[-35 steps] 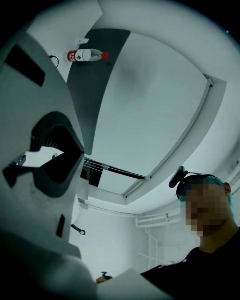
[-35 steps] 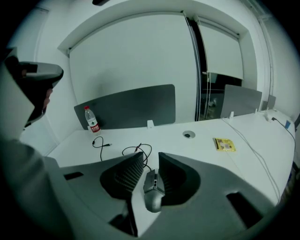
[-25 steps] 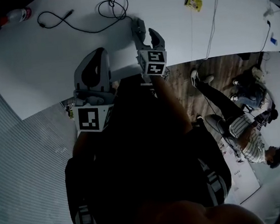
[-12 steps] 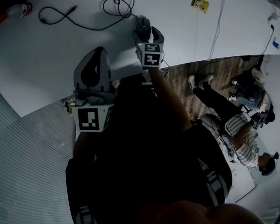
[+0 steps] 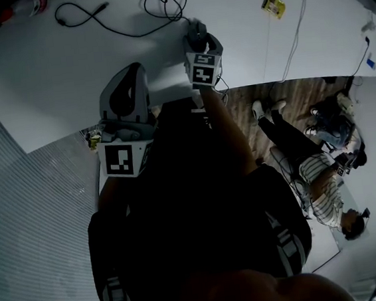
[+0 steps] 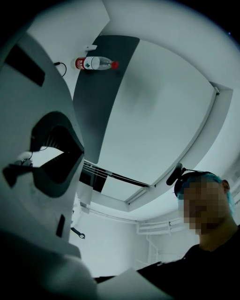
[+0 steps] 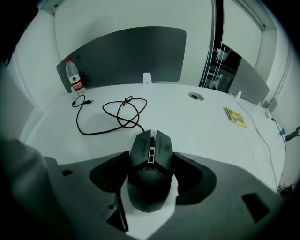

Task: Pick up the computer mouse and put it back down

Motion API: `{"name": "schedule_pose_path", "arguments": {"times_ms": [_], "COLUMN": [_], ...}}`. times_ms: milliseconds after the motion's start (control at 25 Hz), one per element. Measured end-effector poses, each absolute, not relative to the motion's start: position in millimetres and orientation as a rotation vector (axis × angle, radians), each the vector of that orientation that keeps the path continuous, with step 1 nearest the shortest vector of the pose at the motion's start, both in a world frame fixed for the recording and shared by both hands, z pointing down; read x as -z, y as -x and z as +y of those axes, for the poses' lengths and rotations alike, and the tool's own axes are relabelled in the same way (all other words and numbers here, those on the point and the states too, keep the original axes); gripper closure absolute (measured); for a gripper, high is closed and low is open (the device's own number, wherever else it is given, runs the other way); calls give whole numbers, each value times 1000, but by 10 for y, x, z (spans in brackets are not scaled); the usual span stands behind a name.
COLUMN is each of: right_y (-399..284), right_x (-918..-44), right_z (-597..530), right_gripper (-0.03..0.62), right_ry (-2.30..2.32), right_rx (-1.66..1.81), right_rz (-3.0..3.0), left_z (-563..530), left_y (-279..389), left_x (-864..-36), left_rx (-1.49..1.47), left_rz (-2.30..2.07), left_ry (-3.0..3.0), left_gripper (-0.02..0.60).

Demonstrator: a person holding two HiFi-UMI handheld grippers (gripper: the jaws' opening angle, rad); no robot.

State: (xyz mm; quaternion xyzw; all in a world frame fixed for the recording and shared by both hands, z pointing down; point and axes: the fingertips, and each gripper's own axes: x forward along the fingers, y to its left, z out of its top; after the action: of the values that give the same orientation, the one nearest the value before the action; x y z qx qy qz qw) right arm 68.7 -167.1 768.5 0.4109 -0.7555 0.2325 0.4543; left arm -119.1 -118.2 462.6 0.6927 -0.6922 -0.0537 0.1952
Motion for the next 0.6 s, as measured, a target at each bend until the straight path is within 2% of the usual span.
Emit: {"name": "schedule_pose_path", "arguments": {"times_ms": [600], "right_y": [-700], "right_x": [-7672], "right_z": [-1662], "right_gripper": [308], "right_ry": [-1016], "right_rx": [-591], "right_rz": [-1855], "left_z": [-1020], "left_y": [1203], "left_x": [-4601], "left_rx": [160], "left_rz": [-1940], "left_ry": [-1945], "left_gripper": [580]}}
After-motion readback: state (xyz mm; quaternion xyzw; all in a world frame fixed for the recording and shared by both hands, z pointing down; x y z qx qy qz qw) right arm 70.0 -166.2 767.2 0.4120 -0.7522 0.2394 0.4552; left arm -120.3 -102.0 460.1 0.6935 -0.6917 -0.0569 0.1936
